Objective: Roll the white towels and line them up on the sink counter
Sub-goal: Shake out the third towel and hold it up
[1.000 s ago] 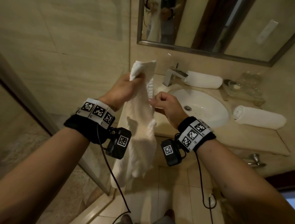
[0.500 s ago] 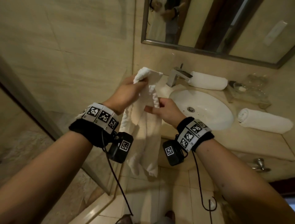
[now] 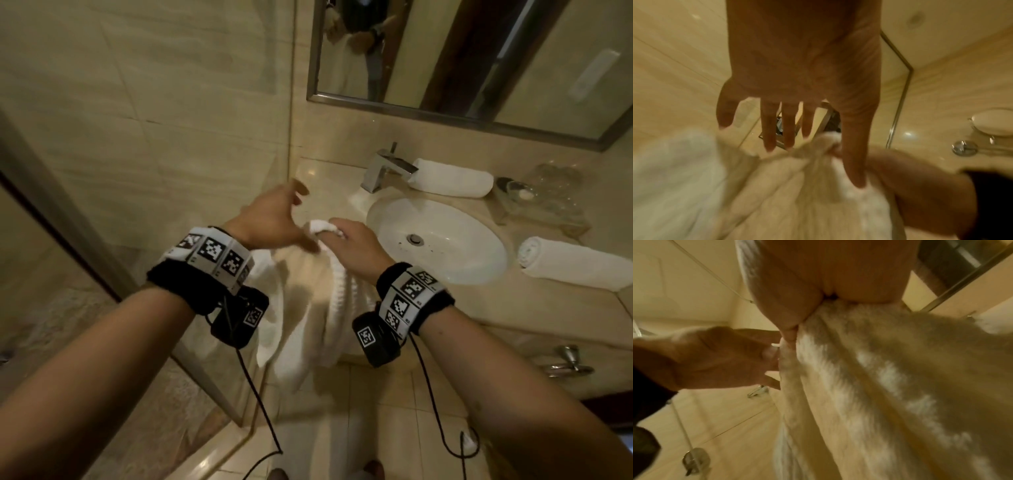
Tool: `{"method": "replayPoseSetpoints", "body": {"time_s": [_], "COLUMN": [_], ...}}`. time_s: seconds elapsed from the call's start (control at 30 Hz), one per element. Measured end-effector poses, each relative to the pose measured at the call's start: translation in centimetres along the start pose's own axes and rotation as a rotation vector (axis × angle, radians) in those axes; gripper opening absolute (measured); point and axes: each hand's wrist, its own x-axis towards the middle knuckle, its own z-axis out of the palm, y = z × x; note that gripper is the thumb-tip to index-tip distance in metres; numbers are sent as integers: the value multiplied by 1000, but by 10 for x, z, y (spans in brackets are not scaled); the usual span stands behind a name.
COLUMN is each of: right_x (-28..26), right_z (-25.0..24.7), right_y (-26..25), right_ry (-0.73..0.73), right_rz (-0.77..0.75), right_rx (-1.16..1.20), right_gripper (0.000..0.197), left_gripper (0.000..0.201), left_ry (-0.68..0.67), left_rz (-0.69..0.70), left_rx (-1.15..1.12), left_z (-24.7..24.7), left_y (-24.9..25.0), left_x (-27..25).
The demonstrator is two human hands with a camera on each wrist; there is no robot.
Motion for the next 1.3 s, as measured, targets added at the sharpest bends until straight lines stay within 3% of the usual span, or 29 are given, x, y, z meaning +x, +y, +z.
{"method": "replayPoseSetpoints", "body": {"time_s": [0.1, 0.27, 0.43, 0.57, 0.67, 0.83, 0.87, 0.97, 1.0, 1.03, 1.13, 1.2, 1.23, 1.3], "right_x": [4, 6, 4, 1, -5, -7, -7, -10, -7, -3, 7, 9, 11, 13], "right_z": [-1, -14, -23, -34, -36, -38, -40, -44, -43, -42, -34, -32, -33, -40], "right_y": [-14, -2, 14, 24, 31, 35, 33, 8, 0, -7, -25, -27, -26, -26], "right_ry": [23, 80, 104, -3, -102, 20, 10, -131, -145, -134, -35, 33, 66, 113], "right_rz": [-65, -3, 39, 132, 226, 285, 252, 39, 0, -29, -47, -41, -32, 3], "right_rx": [24, 59, 66, -109, -375, -365, -281, 147, 231, 255, 72, 130, 200, 388], "right_gripper": [30, 35, 46, 46, 30, 29, 32, 89, 96, 89, 34, 27, 29, 28], "left_gripper": [58, 26, 23, 16, 16, 11, 15, 17, 18, 22, 42, 59, 61, 54], "left_ry": [-164, -101, 31, 170, 264, 346, 344, 250, 204, 176, 210, 257, 208, -79], "left_rz": [94, 55, 85, 181, 287, 285, 267, 315, 340, 352, 312, 176, 82, -12], "left_rx": [149, 282, 495, 445, 295, 228, 234, 287, 283, 253, -24, -420, -655, -1014], "left_z": [19, 17, 13, 17, 12, 3, 0, 1, 4, 8, 22, 22, 20, 19], "left_y": [-1, -11, -14, -6, 8, 28, 30, 38, 40, 42, 38, 28, 19, -6], "left_x": [0, 8, 17, 18, 16, 13, 13, 16, 16, 15, 17, 17, 15, 12]}}
